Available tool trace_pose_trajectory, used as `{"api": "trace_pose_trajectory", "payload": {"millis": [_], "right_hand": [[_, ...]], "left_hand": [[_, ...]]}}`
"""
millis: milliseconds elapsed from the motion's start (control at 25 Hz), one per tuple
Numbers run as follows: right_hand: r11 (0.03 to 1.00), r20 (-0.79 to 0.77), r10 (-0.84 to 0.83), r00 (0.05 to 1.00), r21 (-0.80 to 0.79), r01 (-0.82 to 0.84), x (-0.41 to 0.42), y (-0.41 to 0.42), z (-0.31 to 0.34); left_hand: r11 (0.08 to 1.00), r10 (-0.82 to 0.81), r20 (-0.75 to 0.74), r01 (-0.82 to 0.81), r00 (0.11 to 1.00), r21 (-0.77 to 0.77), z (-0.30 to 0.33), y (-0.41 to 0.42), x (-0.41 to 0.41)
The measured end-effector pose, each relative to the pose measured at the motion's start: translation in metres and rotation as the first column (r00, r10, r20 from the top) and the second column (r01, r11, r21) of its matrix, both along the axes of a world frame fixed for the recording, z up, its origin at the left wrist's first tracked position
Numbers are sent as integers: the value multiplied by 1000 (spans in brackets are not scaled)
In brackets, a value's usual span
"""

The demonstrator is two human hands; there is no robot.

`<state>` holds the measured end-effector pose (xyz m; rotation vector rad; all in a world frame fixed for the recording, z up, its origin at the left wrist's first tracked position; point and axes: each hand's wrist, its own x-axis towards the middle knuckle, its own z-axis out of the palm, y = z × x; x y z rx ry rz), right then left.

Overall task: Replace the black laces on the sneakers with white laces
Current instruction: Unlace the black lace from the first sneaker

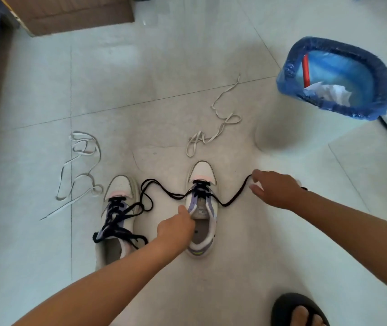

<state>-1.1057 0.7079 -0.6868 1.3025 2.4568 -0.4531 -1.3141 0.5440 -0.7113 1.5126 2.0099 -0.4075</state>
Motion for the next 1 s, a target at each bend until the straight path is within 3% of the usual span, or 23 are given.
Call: {"api": "trace_pose_trajectory", "payload": {"millis": [120,280,440,600,800,1000], "right_hand": [[969,-159,-28,987,-246,-12,-45,-41,0],[969,-205,-61,977,-245,9,-81,-56,-4],[971,-195,-76,978,-237,28,-96,-61,-4],[978,-173,102,980,-162,-130,-77,-51,-1],[972,-166,190,968,-106,-209,-62,-51,-7],[953,-15,302,953,20,-301,-69,-59,-8]], "left_hand": [[996,80,27,-81,996,29,12,6,6],[962,191,158,-216,969,165,20,35,4],[934,239,282,-299,929,194,19,41,-1],[945,119,254,-188,960,269,18,41,-16],[932,-175,64,145,982,334,10,30,-25],[919,-211,163,139,964,369,2,31,-20]]}}
